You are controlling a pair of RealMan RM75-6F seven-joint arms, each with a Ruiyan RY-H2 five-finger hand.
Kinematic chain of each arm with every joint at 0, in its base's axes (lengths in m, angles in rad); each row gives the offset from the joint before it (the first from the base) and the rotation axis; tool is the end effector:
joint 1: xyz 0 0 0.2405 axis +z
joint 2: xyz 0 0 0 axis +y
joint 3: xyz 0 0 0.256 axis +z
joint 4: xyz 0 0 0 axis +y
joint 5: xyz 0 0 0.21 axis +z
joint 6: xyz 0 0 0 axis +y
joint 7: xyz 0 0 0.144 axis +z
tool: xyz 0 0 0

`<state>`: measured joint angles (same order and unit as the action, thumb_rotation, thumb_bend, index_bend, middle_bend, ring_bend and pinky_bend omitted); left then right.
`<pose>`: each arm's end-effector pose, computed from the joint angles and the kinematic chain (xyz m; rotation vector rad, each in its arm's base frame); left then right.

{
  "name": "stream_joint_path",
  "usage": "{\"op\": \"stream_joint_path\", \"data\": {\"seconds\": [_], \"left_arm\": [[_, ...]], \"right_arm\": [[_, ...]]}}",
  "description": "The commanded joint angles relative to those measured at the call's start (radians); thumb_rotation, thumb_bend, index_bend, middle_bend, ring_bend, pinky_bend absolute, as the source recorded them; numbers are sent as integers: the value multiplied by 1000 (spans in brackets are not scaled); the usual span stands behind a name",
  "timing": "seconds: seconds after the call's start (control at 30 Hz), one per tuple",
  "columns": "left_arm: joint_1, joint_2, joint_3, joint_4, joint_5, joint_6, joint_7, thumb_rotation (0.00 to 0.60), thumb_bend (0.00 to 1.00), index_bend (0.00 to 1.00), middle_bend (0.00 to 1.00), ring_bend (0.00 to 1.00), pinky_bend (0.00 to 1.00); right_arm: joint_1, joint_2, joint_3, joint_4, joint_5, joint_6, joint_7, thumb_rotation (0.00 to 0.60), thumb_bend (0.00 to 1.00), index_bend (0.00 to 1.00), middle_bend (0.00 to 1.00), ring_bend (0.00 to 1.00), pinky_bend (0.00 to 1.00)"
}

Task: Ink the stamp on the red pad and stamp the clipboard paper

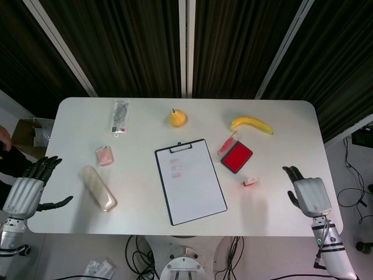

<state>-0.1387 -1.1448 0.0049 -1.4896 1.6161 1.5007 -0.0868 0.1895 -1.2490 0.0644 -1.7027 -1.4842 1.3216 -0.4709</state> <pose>-0.3117 0.1873 0.1501 -1.5358 -0.8459 -0.9663 -0.2636 -0.2079 0.0916 1.6407 -0.7273 0.7216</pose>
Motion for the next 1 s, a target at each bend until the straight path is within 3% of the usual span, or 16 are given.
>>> {"op": "stream_joint_path", "data": {"seconds": [0.03,0.6,1.0], "left_arm": [[0,0,3,0,0,-4,2,287,106,113,92,94,185],[-10,-8,1,10,-11,-27,-2,288,106,113,92,94,185],[-11,-6,4,3,-8,-29,0,288,105,113,92,94,185]], "right_arm": [[57,-68,1,23,24,-78,-31,600,213,223,258,800,898],[170,-198,29,168,138,-229,-26,600,214,265,266,800,898],[198,-295,25,275,149,-226,14,600,228,319,322,809,898]]}}
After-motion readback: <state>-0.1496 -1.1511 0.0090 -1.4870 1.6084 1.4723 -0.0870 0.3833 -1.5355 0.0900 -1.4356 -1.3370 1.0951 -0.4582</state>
